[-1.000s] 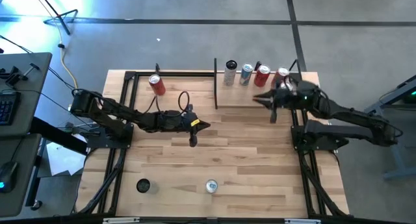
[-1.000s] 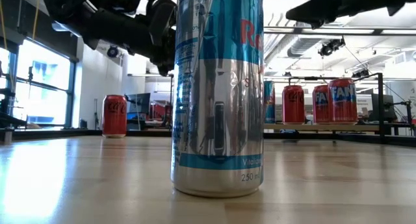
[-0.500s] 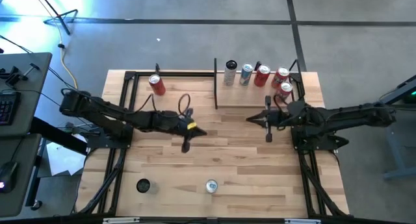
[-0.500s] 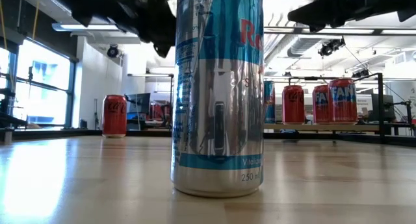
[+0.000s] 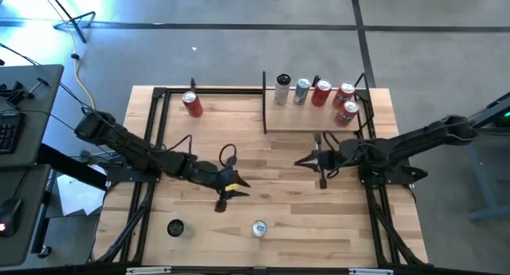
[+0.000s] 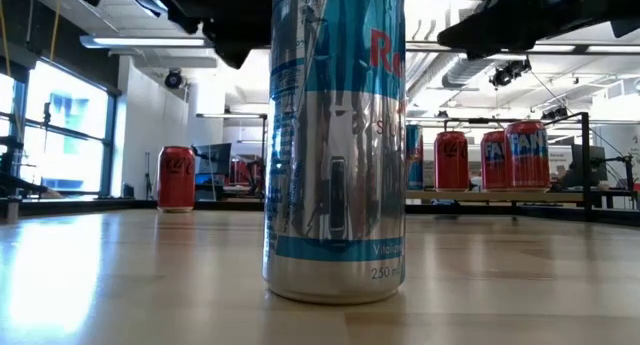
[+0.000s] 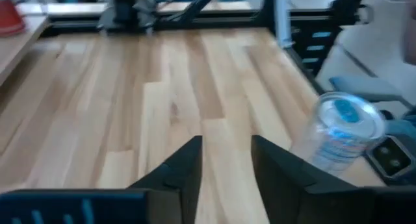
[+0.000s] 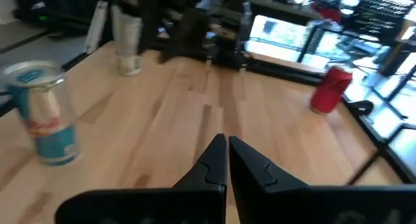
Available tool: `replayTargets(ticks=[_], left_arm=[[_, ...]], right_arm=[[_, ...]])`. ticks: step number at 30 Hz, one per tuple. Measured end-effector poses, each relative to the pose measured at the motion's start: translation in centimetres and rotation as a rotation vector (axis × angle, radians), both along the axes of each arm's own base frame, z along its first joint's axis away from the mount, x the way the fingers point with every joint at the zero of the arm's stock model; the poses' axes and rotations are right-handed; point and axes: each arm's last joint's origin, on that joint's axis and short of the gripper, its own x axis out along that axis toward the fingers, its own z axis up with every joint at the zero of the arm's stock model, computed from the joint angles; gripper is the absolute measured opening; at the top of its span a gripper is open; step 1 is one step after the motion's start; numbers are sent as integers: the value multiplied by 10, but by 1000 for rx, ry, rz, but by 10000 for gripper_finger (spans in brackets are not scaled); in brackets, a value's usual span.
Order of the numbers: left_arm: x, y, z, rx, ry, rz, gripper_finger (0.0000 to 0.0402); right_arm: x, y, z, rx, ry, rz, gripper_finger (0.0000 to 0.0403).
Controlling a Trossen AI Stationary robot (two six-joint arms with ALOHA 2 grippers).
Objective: Place canned beverage on shelf
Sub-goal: Put the red soda can on the shelf and align it with the other red soda can
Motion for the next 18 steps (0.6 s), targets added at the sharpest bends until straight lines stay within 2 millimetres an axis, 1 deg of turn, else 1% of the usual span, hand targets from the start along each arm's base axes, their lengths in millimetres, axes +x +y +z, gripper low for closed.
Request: replayTargets(ticks=[3,5,7,10,14,16,18], left_arm=[[-1,1,-2,16,19,85,139],[-6,5,-1,29,57,137,142],[-10,15,9,35,132,202,142],[-21,38,30,46,281,356,140],[-37,72,59,87,427,491,143],[-43,92,73,80,471,566,149],[-52,112,82,80,553,639,159]], right_arm=[[6,7,-4,5,0,46,0],[10,10,-5,11,-19,65,0],[13,11,-8,11,-20,72,0],[17,12,-11,8,-10,72,0],[19,13,-15,7,8,71,0],[20,13,-15,22,2,68,0],[21,13,-16,34,7,64,0]])
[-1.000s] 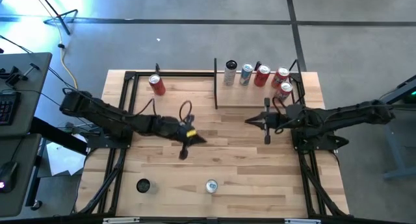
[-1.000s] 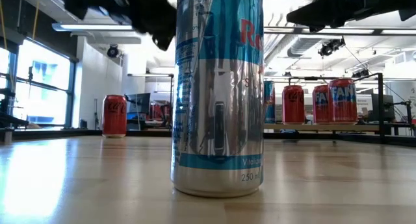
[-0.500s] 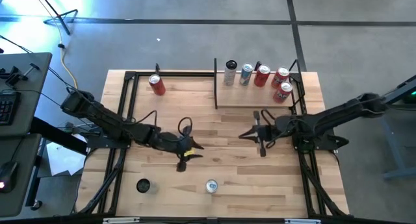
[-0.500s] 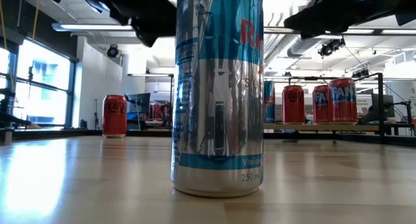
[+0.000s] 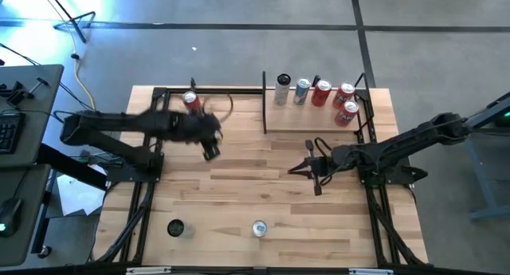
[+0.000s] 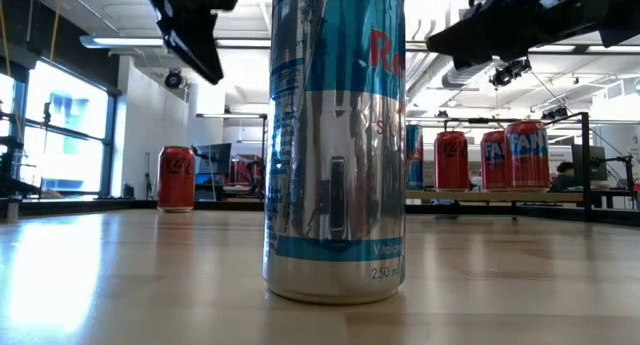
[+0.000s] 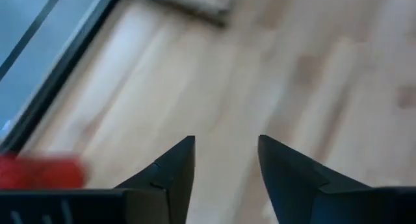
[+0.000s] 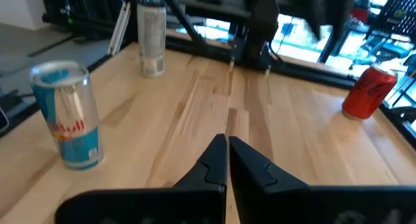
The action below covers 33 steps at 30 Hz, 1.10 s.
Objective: Place canned beverage on shelf
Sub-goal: Put the red soda can on the shelf and align it with the other red soda can
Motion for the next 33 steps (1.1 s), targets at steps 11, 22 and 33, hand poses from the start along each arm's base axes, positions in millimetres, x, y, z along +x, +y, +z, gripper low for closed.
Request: replayTargets(ticks=[11,22,33], left_arm=[[-39,95,8,-118,134,296,268],[-63,166,-26,-205,315,455,280],[-76,202,-47,-237,346,537,280]], right_arm=[[1,0,-1,0,-5,2,0],[1,0,-1,-1,-6,4,0],[1,0,-1,-1,-5,3,0]])
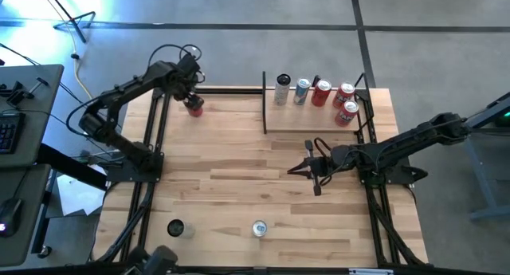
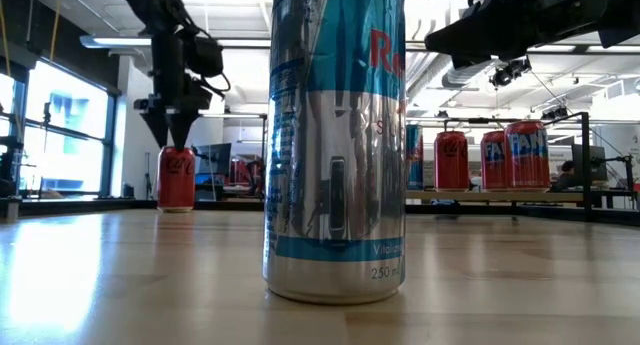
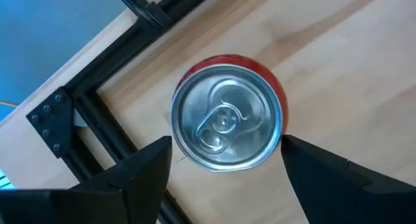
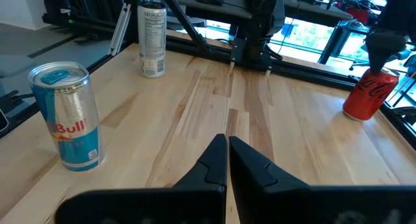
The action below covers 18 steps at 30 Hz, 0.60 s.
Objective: Place canned beverage on shelf
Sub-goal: Put the red soda can on the shelf and align it with the other red soda can
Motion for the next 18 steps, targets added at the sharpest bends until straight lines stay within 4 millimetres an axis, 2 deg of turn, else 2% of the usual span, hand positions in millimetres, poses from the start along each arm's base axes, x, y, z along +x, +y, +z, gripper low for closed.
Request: replayTargets(ticks=[18], left_arm=[[-12,20,-6,41,-121,71,280]], right_arm=[[0,0,-1,1,7,-1,0]])
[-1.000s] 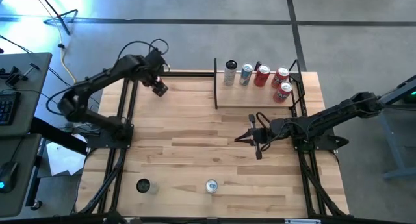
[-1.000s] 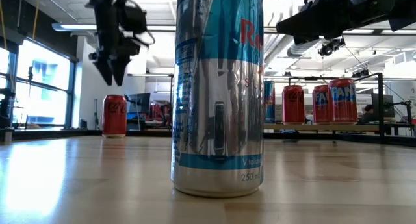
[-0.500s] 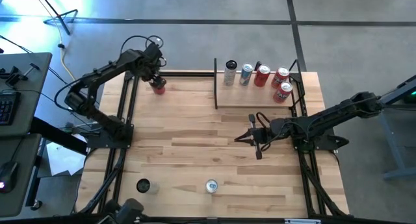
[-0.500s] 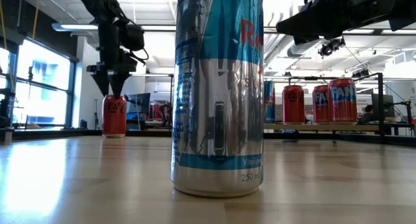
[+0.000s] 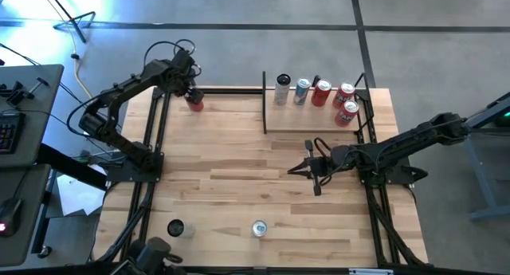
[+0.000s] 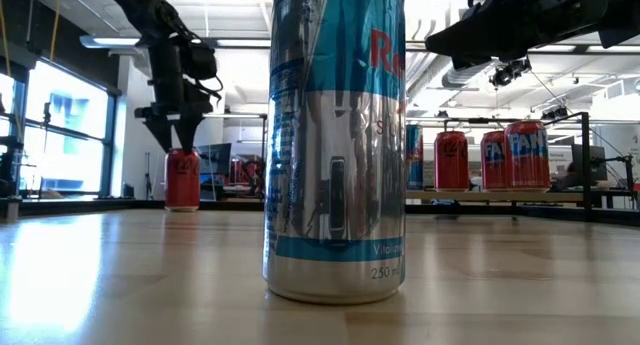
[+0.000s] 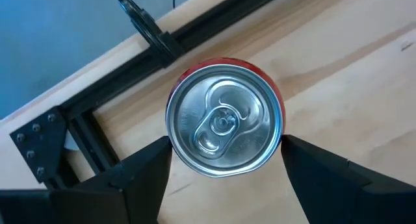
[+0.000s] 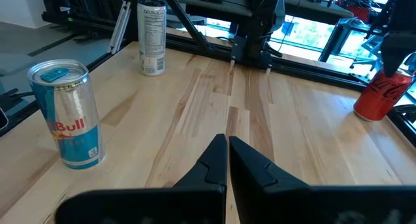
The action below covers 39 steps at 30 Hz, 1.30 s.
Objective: Place canned beverage on shelf
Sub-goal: Put the red soda can on the shelf and align it with the other red soda can
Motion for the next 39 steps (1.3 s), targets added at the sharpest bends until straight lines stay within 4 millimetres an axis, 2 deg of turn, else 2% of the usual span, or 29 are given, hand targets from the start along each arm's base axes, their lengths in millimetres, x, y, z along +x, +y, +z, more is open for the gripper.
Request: replayTargets(ticks=[6,23,26,30,39], left_arm=[[0,2,0,13,-10,-4,267],[1,3,1,34,-1,-54,126],[1,3,1,32,-9,-57,113],[2,3,6,7,-37,-60,128],[4,7,32,43,-76,-21,221]], right_arm=[[0,0,0,0,0,0,0],[0,0,0,0,1,0,0],[0,0,0,0,1,0,0],[0,0,0,-1,1,0,0],[0,0,0,0,1,0,0]])
